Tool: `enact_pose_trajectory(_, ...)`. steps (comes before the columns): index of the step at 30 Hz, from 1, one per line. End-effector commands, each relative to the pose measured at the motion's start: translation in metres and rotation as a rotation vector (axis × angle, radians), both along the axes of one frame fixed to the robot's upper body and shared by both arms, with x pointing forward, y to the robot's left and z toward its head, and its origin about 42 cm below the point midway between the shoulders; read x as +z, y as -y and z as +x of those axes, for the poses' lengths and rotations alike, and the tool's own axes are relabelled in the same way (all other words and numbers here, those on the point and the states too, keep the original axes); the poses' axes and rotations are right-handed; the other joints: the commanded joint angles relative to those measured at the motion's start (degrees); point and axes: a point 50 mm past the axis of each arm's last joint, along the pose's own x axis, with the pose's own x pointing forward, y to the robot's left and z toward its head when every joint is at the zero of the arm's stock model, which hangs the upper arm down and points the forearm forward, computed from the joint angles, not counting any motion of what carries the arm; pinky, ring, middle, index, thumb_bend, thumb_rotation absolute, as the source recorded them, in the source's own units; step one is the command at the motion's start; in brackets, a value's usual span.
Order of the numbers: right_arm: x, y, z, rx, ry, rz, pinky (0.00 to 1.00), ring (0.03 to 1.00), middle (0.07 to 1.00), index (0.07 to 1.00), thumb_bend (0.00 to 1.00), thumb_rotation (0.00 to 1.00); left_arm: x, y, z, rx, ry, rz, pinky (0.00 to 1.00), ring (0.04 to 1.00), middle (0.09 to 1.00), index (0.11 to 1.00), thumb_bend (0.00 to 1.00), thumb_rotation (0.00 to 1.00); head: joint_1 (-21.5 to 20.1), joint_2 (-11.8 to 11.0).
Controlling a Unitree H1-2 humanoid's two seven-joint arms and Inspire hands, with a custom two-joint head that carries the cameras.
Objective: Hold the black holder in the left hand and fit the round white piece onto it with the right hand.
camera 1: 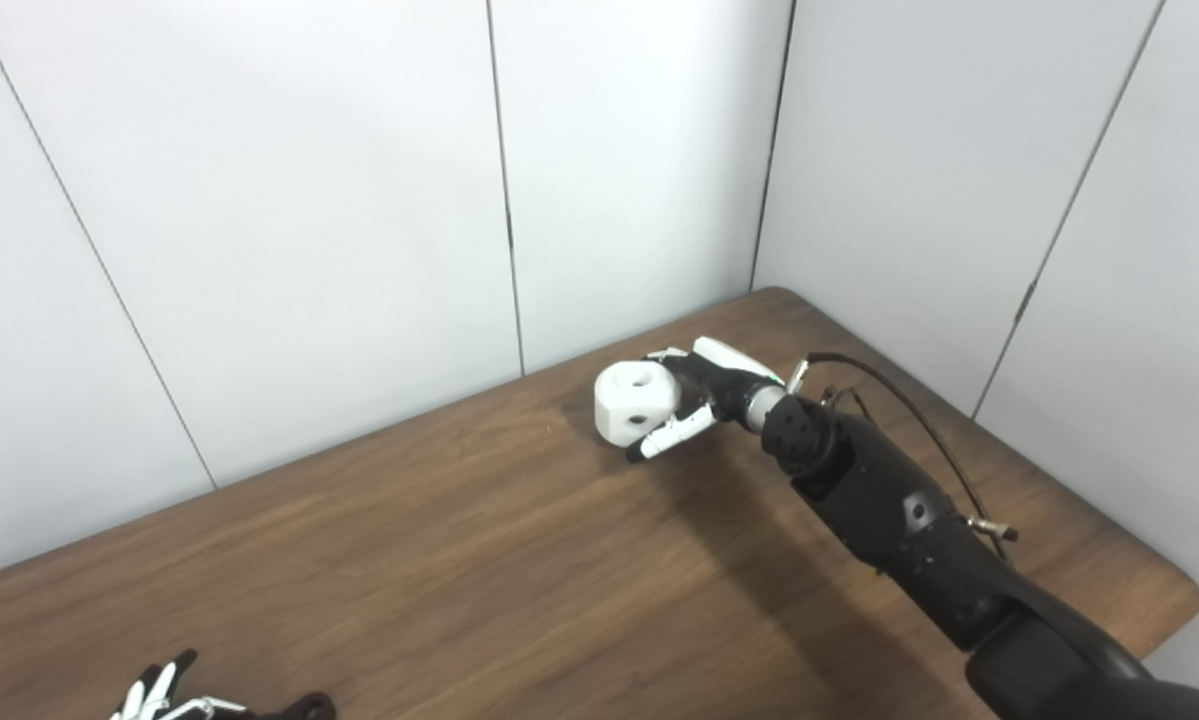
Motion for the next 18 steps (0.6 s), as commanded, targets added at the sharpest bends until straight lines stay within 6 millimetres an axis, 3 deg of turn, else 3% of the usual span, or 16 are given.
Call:
enact_pose_trajectory(1,0.0353,0.0001,0.0128,0.025,0.094,-0.033,1.0,1.0,0.975,0.892,1.0,0.41,-0.0222,-0.0066,-0.0173,0.026,-0.065,0.013,1.0,1.0,0.95,0.479,0.51,0.04,0.0,0.1)
enact_pose_trajectory(8,0.0332,-0.0005,0.0148,0.034,0.094,-0.051,1.0,1.0,0.96,0.889,1.0,0.41,-0.0198,-0.0078,-0.0189,0.026,-0.066,0.007,1.0,1.0,0.944,0.48,0.51,0.04,0.0,0.3)
enact_pose_trajectory(12,0.0335,-0.003,0.0146,0.026,0.11,-0.065,0.99,0.997,0.93,0.88,1.0,0.38,-0.0189,-0.0079,-0.0195,0.026,-0.062,0.001,1.0,1.0,0.942,0.48,0.51,0.04,0.0,0.4)
enact_pose_trajectory(18,0.0298,-0.0047,0.0159,0.008,0.15,-0.098,0.94,0.949,0.898,0.793,0.99,0.28,-0.0172,-0.0079,-0.0205,0.026,-0.06,-0.004,1.0,1.0,0.941,0.48,0.51,0.04,0.1,0.5)
